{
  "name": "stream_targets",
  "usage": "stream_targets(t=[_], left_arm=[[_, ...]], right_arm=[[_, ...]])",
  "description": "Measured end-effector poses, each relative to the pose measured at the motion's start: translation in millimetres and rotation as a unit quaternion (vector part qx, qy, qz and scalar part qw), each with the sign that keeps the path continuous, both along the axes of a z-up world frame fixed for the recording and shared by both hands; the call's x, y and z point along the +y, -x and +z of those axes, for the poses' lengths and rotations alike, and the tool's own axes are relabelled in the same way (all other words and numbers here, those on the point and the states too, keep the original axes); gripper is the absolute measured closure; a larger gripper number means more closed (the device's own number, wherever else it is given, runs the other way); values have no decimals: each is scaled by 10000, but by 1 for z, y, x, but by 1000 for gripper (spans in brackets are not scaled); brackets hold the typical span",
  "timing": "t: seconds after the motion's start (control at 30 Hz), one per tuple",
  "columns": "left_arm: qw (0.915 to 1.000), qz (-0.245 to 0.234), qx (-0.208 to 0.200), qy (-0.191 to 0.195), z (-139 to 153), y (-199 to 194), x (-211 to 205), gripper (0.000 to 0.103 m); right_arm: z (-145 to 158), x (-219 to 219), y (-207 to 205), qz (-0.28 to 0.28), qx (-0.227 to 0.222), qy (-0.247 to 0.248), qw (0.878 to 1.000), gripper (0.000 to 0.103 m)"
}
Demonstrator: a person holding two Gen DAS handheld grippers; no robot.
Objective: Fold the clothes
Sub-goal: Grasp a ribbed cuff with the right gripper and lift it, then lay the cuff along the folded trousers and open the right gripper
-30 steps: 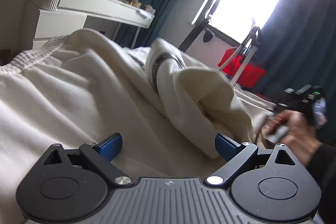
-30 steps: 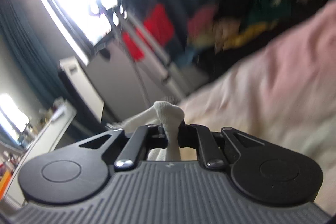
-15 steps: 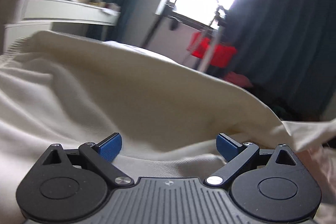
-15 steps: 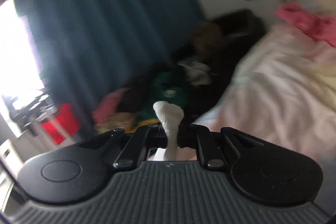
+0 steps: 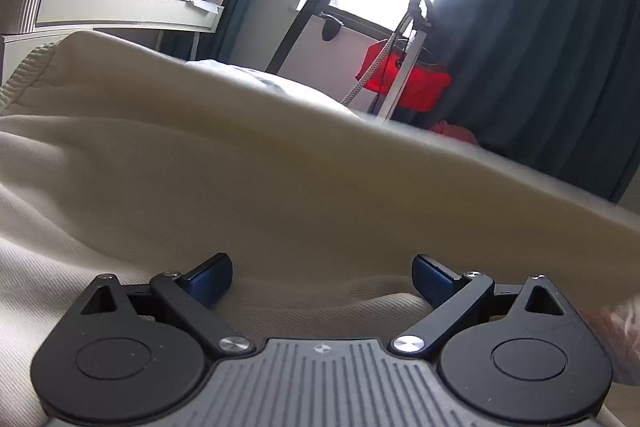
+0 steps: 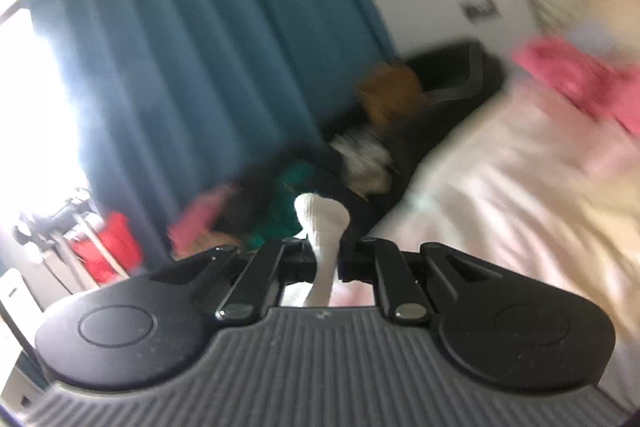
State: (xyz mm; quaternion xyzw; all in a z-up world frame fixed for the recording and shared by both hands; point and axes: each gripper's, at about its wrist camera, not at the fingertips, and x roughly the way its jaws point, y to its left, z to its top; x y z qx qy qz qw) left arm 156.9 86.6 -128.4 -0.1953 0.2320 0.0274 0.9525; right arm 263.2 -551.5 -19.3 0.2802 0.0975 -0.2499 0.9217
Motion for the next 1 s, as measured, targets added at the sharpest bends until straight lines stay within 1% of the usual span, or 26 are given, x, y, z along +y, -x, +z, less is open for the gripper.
stream_targets(t=[0.07,0.13,0.2,0.23,0.33,0.43,0.5,0.53,0.57,0.6,0.67,0.7,0.73,0.77,0.8,0.83,0.93,1.0], left_arm=[[10000,4,15,55,1,0,1,5],[10000,31,19,25,3,1,2,5],[10000,51,57,-36,7,5,1,5],[9999,57,80,-63,9,8,1,5],[9998,46,68,-154,20,17,-1,5],[9994,-52,-12,-330,36,32,-9,5],[9989,-117,-65,-448,47,42,-15,5],[9986,-149,-91,-507,52,48,-18,5],[9982,-182,-118,-565,58,53,-21,5],[9977,-214,-144,-624,63,58,-24,5],[9967,-279,-197,-741,74,68,-30,5],[9961,-312,-224,-800,80,73,-32,5],[9952,-349,-279,-865,85,79,-36,5],[9943,-391,-352,-924,89,85,-40,5],[9937,-440,-392,-950,93,91,-44,5],[9935,-503,-407,-932,96,96,-47,5],[9929,-713,-405,-858,103,110,-57,5],[9917,-770,-443,-928,107,121,-63,5]], right_arm=[[-33,-17,28,-165,264,-234,9992,93],[-64,-33,55,-405,458,-594,9964,93],[-85,-41,75,-561,519,-886,9931,93],[-92,-41,83,-591,559,-941,9922,93],[-106,-32,94,-487,822,-689,9930,93],[-119,-27,104,-381,1114,-446,9920,93],[-125,-25,103,-258,1459,-558,9874,92],[-125,-22,102,-159,1639,-532,9849,91],[-123,-19,101,-37,1798,-374,9830,90],[-120,-15,100,85,1956,-216,9804,87],[-113,-10,101,352,2201,-81,9748,76],[-110,-8,103,486,2292,-128,9721,63],[-105,-4,106,612,2316,-187,9707,45],[-100,1,111,709,2278,-198,9709,38],[-92,9,118,761,2200,-130,9724,29],[-84,20,124,814,2129,7,9737,22],[-61,62,143,1215,1915,402,9731,24],[-48,95,158,1557,1697,607,9712,24]])
